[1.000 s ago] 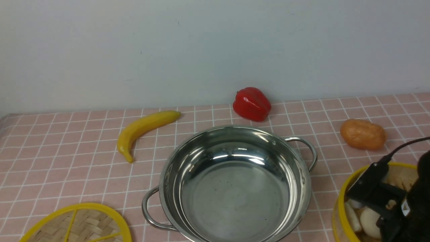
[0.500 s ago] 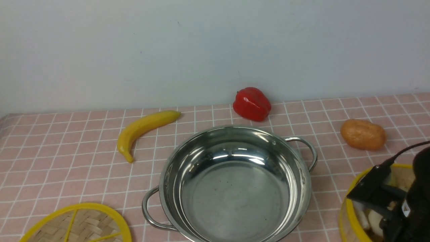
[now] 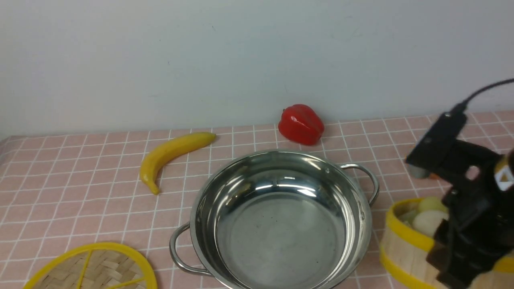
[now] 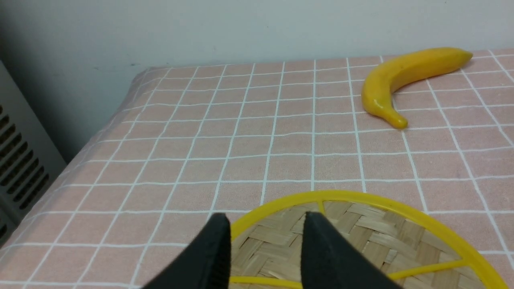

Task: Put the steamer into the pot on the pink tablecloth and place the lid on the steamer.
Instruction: 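Place the bamboo steamer basket of food into the steel pot with the right gripper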

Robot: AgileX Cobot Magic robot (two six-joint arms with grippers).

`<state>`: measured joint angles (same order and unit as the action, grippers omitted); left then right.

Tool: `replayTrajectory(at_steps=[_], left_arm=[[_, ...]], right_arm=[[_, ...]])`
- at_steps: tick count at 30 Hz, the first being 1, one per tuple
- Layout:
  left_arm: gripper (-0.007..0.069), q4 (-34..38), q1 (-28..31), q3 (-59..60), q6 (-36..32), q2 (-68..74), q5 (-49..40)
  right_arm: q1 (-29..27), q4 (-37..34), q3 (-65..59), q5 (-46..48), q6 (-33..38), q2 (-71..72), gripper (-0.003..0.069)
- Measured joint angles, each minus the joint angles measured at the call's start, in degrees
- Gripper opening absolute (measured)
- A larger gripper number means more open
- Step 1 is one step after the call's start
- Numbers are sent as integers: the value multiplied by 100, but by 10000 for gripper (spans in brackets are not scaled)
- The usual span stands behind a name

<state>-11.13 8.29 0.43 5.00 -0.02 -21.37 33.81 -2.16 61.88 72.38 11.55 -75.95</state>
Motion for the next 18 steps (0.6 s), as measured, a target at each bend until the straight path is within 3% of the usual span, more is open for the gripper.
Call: replayTrajectory(at_steps=[4, 18], left_arm=[[243, 0, 0, 0, 0, 0, 0], [243, 0, 0, 0, 0, 0, 0]], right_arm=[[539, 215, 198, -145, -450, -286, 140], [1023, 783, -111, -91, -1054, 412, 136]])
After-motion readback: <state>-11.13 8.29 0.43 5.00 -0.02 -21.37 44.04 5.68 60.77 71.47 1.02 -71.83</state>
